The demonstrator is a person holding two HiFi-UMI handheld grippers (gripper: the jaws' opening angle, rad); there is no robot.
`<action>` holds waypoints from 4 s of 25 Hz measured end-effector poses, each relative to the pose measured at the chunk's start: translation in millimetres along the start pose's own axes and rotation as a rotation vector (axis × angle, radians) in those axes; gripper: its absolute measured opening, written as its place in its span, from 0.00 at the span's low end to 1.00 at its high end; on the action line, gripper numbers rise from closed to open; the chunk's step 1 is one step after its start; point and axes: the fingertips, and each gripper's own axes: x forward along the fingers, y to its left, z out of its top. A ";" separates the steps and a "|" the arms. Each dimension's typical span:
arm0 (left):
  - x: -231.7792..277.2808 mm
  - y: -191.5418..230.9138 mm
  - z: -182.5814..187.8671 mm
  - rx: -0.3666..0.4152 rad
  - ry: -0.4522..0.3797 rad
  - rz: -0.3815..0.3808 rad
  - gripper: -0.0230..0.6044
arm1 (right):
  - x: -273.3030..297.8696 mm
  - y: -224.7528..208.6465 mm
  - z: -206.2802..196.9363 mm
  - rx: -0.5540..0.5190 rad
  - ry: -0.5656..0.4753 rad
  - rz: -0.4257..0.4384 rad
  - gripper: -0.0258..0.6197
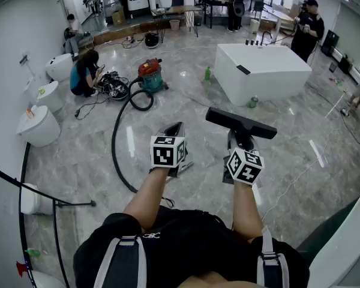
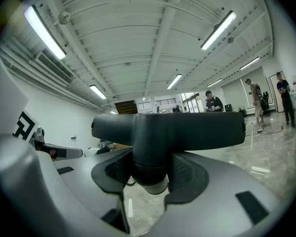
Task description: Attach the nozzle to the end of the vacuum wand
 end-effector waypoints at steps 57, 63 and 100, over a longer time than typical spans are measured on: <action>413.5 235.3 -156.0 -0.084 0.404 -0.031 0.05 | 452.2 -45.0 -194.6 0.201 0.446 0.002 0.33; 479.6 236.6 -325.2 -0.100 0.539 -0.068 0.05 | 491.5 -96.8 -350.5 0.242 0.606 0.007 0.33; 511.5 261.1 -962.0 0.403 1.240 -0.330 0.31 | 546.5 -165.2 -840.9 0.507 0.912 0.235 0.33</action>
